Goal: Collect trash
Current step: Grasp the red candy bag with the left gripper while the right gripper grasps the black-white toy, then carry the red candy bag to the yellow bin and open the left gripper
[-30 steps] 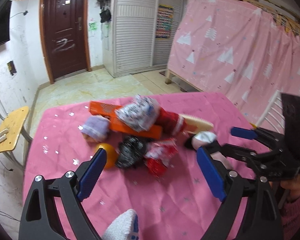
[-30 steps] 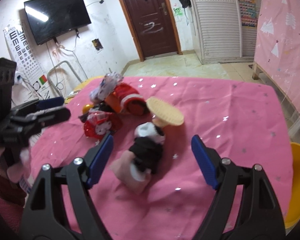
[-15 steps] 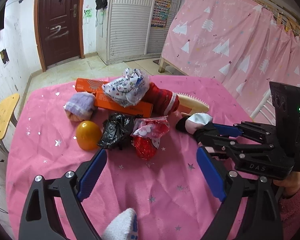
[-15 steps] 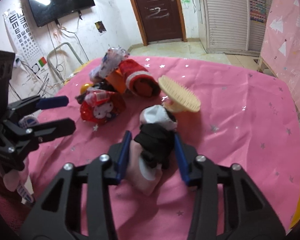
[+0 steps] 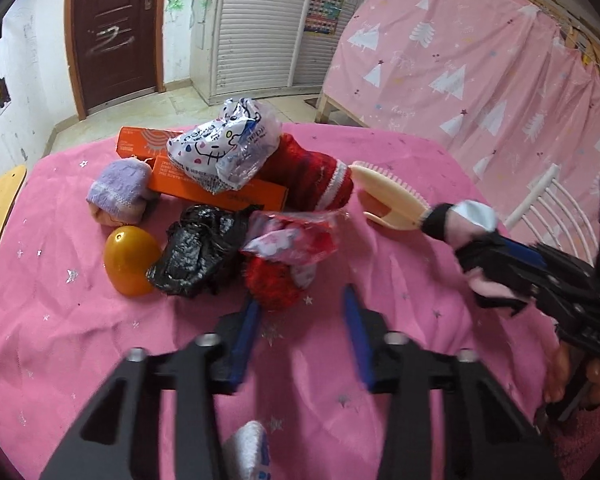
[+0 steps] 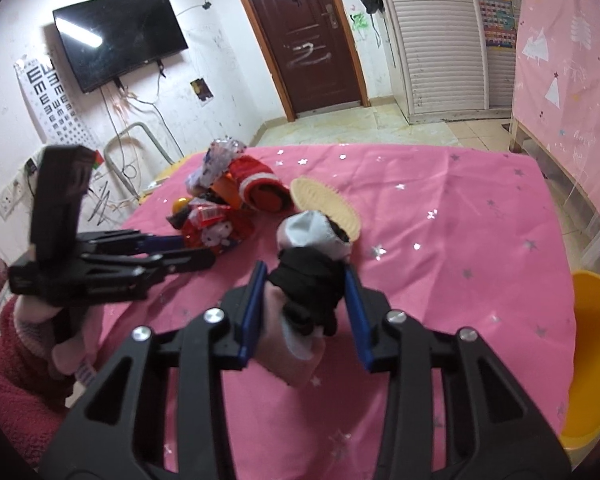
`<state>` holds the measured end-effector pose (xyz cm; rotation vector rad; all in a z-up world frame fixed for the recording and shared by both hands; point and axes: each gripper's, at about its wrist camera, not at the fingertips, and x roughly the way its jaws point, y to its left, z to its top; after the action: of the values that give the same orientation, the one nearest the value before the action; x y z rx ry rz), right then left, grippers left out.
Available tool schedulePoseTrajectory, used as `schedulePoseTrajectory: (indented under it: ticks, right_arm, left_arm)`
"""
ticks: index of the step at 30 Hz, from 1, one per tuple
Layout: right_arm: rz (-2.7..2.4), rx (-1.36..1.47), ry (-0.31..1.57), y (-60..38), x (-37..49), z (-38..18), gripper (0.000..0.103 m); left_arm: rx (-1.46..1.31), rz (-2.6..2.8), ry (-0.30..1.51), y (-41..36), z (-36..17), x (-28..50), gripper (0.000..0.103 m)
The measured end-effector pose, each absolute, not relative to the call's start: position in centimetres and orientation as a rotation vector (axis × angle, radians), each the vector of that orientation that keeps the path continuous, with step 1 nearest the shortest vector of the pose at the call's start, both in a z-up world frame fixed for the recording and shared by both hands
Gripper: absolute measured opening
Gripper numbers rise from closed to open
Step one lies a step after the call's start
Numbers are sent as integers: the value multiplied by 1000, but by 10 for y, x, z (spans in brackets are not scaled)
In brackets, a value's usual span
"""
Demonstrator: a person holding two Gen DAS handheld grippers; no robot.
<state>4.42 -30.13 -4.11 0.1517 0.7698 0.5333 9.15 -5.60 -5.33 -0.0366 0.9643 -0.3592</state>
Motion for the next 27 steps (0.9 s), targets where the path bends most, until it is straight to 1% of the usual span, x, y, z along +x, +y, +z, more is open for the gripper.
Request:
schedulePoseTrajectory:
  ticks: [1, 2, 5, 18, 27]
  right_arm:
    - [531, 156, 767, -304, 44, -41, 37]
    - [531, 162, 766, -306, 44, -42, 37]
    - [524, 178, 759, -314, 41, -44, 38]
    - [481, 233, 693, -351, 25, -38, 38]
    - [389, 281, 622, -396, 16, -27, 38]
  left_arm:
    - [-38, -350, 966, -58, -55, 94, 13]
    - [-35, -343, 964, -58, -55, 95, 7]
    - [-11, -320, 950, -63, -54, 93, 2]
    - [50, -313, 806, -84, -6, 63, 1]
    - [95, -394, 752, -129, 23, 51, 1]
